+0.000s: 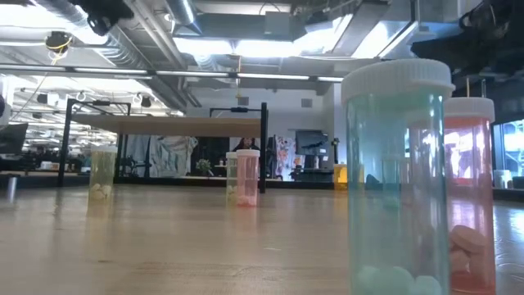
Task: Pick and place medicine bottles onto shelf by color
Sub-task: Put the left small yellow pill on the shelf
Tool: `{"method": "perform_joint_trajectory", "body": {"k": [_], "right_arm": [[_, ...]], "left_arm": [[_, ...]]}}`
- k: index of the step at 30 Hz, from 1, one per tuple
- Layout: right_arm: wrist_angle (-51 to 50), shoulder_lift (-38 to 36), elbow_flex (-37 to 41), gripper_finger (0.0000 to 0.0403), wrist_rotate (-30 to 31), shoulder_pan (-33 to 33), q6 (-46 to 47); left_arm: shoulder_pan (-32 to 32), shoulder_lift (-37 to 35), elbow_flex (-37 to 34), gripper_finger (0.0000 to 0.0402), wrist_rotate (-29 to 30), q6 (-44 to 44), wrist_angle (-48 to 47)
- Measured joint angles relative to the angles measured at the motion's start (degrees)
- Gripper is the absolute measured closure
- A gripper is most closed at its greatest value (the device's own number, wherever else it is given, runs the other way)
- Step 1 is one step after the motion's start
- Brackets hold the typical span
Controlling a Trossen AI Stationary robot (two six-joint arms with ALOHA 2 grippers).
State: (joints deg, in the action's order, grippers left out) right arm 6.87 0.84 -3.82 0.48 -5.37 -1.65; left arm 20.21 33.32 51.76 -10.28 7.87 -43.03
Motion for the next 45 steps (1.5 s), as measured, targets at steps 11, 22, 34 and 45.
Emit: {"method": "perform_joint_trajectory", "body": {"k": [11, 22, 34, 45], "right_arm": [[-17.52, 14.31, -19.21, 0.039, 2.48, 0.0, 1.48], [-35.56, 35.94, -38.83, 0.039, 2.52, 0.0, 2.88], [-43.05, 46.5, -48.83, 0.039, 2.53, -0.02, -1.06], [-43.05, 46.88, -48.95, 0.039, 2.55, 0.0, -1.55]], "left_arm": [[0.0, 6.56, 1.56, 0.0401, -1.68, 2.61, -2.08], [0.02, 6.6, 1.56, 0.0401, -1.43, 16.66, -2.81], [0.02, 6.85, 1.56, 0.0391, -1.14, 24.99, -3.61], [0.02, 7.99, 1.67, 0.0298, -1.41, 31.46, -3.9]]}}
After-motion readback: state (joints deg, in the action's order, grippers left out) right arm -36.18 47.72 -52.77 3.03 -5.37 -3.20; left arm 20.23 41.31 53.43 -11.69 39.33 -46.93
